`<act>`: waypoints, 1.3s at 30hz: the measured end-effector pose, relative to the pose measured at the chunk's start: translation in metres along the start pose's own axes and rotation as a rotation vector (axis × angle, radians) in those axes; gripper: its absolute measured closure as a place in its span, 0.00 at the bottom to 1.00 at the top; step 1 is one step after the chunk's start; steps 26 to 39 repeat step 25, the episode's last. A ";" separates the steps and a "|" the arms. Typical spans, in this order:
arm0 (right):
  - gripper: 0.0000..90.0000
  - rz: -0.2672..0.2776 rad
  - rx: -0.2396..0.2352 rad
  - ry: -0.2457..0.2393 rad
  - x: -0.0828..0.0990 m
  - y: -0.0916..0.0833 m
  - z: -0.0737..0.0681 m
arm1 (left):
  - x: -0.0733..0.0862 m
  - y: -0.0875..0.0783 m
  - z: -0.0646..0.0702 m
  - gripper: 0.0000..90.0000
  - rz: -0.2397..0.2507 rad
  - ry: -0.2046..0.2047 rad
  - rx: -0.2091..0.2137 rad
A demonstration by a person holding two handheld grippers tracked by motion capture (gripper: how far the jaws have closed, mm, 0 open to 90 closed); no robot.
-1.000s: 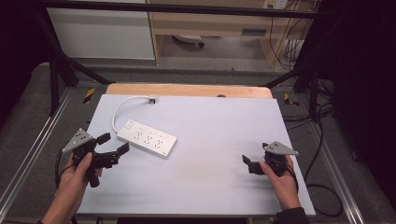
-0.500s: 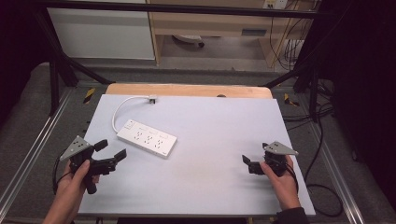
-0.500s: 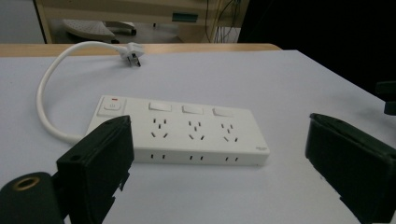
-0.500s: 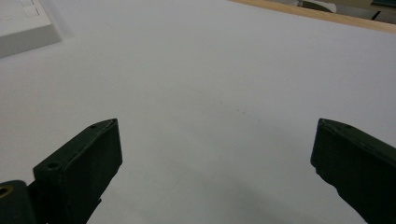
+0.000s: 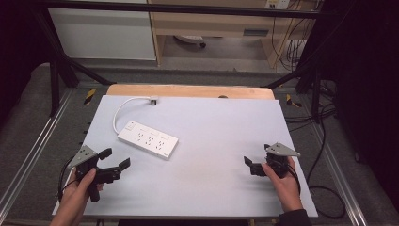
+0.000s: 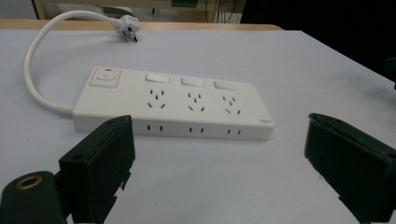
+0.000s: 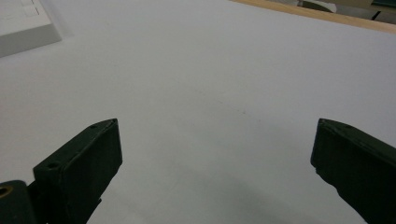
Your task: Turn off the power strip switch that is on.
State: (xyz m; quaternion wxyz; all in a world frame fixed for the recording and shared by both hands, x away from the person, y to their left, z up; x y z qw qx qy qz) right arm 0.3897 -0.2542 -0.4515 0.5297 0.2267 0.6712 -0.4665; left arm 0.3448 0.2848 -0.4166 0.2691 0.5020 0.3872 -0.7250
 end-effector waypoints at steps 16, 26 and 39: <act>0.03 -0.019 0.016 0.003 0.002 0.002 0.002 | 0.021 0.008 0.009 0.10 -0.111 0.038 0.000; 0.03 -0.135 0.103 0.010 0.013 0.014 0.005 | 0.021 0.006 -0.003 0.11 -0.107 0.008 -0.056; 0.03 -0.135 0.103 0.010 0.013 0.014 0.005 | 0.021 0.006 -0.003 0.11 -0.107 0.008 -0.056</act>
Point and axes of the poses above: each handheld gripper's, and its own axes: y roughly forward along the jaws, x roughly out of its underside, z roughly to its right, the point moved 2 cm from there along y, roughly forward along the jaws, and after that the axes turned 6 degrees about z, right-handed, at the moved point
